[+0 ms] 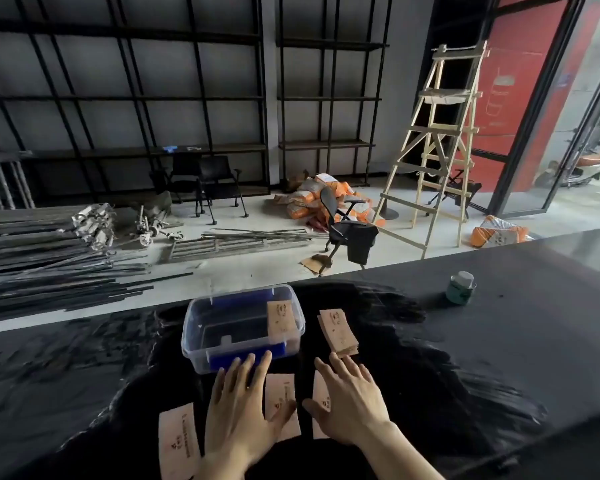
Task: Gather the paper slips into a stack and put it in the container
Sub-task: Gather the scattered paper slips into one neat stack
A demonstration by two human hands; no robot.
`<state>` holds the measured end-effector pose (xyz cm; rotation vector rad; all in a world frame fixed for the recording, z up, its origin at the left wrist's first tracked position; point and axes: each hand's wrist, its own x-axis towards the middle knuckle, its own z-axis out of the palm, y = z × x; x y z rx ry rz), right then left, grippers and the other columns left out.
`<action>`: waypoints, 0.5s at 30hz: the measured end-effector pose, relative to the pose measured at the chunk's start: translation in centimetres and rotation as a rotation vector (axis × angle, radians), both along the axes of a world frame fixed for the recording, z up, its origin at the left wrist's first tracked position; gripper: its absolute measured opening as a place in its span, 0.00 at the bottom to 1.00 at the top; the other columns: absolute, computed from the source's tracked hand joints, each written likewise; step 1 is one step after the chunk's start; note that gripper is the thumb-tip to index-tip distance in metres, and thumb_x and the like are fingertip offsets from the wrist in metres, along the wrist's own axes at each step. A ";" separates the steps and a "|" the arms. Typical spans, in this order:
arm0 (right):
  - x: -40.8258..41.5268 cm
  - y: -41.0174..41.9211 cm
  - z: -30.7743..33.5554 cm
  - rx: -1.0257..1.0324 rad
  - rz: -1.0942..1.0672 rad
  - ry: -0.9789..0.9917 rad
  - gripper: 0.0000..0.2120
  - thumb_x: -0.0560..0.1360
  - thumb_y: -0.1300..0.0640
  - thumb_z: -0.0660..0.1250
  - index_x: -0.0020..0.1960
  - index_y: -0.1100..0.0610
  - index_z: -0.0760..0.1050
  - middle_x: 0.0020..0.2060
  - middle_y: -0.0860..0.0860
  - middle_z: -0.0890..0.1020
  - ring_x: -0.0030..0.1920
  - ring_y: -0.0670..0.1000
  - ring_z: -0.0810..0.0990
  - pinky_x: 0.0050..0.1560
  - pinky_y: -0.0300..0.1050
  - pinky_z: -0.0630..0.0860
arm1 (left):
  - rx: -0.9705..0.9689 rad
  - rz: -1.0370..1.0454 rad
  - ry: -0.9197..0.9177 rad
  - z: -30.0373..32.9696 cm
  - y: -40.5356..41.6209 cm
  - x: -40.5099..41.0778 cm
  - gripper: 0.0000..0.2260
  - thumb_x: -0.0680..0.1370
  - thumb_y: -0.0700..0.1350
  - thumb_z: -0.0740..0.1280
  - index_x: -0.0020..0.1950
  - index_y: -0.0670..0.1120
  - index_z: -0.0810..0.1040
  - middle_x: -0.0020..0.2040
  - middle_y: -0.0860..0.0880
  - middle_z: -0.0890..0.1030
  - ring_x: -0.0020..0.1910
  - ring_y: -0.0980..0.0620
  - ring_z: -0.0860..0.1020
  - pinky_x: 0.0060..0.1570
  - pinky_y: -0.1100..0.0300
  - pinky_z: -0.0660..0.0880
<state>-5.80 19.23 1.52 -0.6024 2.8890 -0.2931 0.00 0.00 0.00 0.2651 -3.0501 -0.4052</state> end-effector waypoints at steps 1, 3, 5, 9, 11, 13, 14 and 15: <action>0.0 0.1 -0.4 0.000 0.012 -0.040 0.41 0.79 0.32 0.60 0.85 0.46 0.50 0.86 0.53 0.53 0.86 0.58 0.50 0.85 0.58 0.50 | 0.004 -0.006 -0.033 -0.1 0.2 0.2 0.46 0.71 0.79 0.46 0.84 0.58 0.45 0.84 0.51 0.56 0.83 0.49 0.53 0.81 0.50 0.46; -0.1 0.3 -1.2 0.014 0.025 -0.073 0.40 0.79 0.33 0.61 0.85 0.44 0.50 0.86 0.52 0.52 0.86 0.58 0.49 0.85 0.57 0.50 | -0.001 -0.028 -0.041 -0.4 0.8 0.3 0.49 0.66 0.81 0.39 0.84 0.58 0.43 0.85 0.51 0.55 0.83 0.49 0.52 0.82 0.49 0.47; 0.0 0.4 -2.0 0.006 0.035 -0.095 0.41 0.79 0.35 0.63 0.85 0.44 0.50 0.86 0.53 0.52 0.86 0.58 0.49 0.85 0.57 0.50 | 0.049 -0.017 -0.069 -0.9 1.3 0.5 0.53 0.62 0.80 0.35 0.84 0.59 0.44 0.85 0.50 0.55 0.83 0.49 0.52 0.82 0.49 0.47; -0.3 0.9 -2.6 0.034 0.084 -0.130 0.42 0.77 0.37 0.65 0.84 0.43 0.48 0.86 0.54 0.49 0.86 0.58 0.45 0.86 0.57 0.49 | 0.052 -0.021 -0.151 -2.1 1.9 0.7 0.36 0.77 0.71 0.51 0.82 0.63 0.47 0.84 0.49 0.57 0.83 0.48 0.52 0.80 0.51 0.50; -0.5 1.1 -2.7 0.052 0.099 -0.158 0.44 0.77 0.37 0.67 0.85 0.43 0.49 0.86 0.55 0.48 0.86 0.58 0.45 0.85 0.57 0.50 | 0.095 -0.045 -0.178 -2.5 2.0 0.6 0.33 0.80 0.62 0.60 0.82 0.64 0.48 0.84 0.48 0.56 0.83 0.47 0.50 0.81 0.50 0.50; -0.5 1.3 -2.8 0.068 0.097 -0.188 0.43 0.76 0.39 0.69 0.84 0.45 0.53 0.86 0.58 0.48 0.86 0.60 0.46 0.85 0.58 0.52 | 0.116 -0.063 -0.194 -3.1 2.2 0.5 0.30 0.81 0.58 0.61 0.82 0.64 0.53 0.84 0.46 0.56 0.83 0.46 0.49 0.81 0.50 0.49; -0.6 1.4 -2.9 0.073 0.091 -0.198 0.41 0.76 0.40 0.70 0.83 0.46 0.56 0.86 0.59 0.48 0.86 0.61 0.47 0.84 0.58 0.54 | 0.132 -0.063 -0.184 -3.1 2.3 0.4 0.28 0.81 0.56 0.61 0.81 0.63 0.57 0.84 0.46 0.57 0.83 0.45 0.49 0.82 0.50 0.49; -0.7 1.4 -2.9 0.077 0.081 -0.205 0.40 0.75 0.40 0.70 0.82 0.47 0.58 0.85 0.60 0.49 0.85 0.62 0.47 0.83 0.58 0.56 | 0.144 -0.051 -0.168 -3.2 2.5 0.2 0.26 0.81 0.55 0.61 0.79 0.63 0.61 0.84 0.46 0.58 0.83 0.45 0.50 0.81 0.50 0.50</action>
